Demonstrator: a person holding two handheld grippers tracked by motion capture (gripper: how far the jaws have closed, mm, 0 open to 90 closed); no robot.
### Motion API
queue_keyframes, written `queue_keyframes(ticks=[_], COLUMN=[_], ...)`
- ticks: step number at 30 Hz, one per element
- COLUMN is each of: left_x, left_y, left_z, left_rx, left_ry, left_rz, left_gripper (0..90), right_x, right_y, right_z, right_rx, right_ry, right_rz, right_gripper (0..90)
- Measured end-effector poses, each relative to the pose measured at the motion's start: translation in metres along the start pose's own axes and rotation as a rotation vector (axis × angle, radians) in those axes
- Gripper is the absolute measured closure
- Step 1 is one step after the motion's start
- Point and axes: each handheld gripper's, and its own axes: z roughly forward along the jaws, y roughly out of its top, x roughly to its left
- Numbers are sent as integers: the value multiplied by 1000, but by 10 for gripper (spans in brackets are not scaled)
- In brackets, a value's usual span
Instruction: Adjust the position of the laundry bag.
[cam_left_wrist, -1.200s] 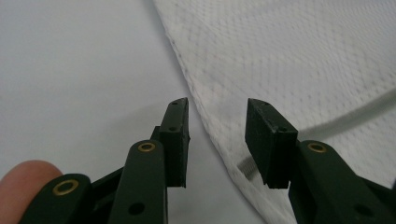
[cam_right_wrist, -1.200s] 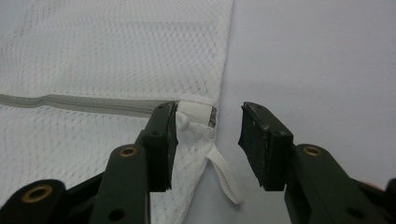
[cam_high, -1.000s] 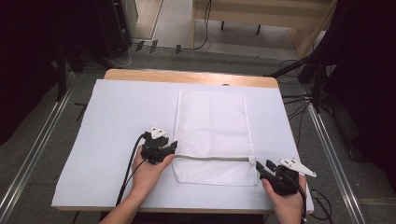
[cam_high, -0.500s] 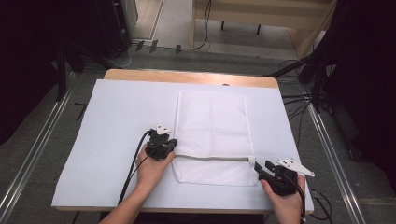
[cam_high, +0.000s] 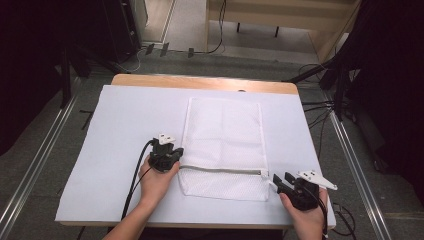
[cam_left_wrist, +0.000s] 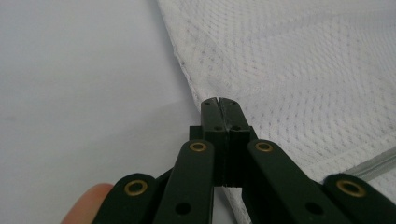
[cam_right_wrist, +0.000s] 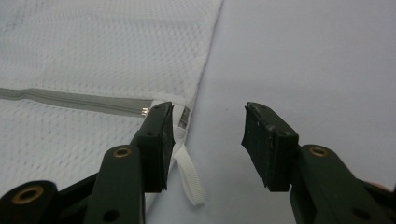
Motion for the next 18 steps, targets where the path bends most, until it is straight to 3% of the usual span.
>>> queue_keyframes(ticks=[8,18], left_x=[18,42], left_y=[-10,-27], left_z=[-11,-38], left_rx=[-19,-41], left_ry=[21,62], left_rz=[-42,-81], left_gripper=[900,900], right_x=[3,7], right_y=[-1,-1], right_z=[1,3], right_rx=[5,14], right_ry=[0,5], right_rz=[-7,-11], right_gripper=[540,540])
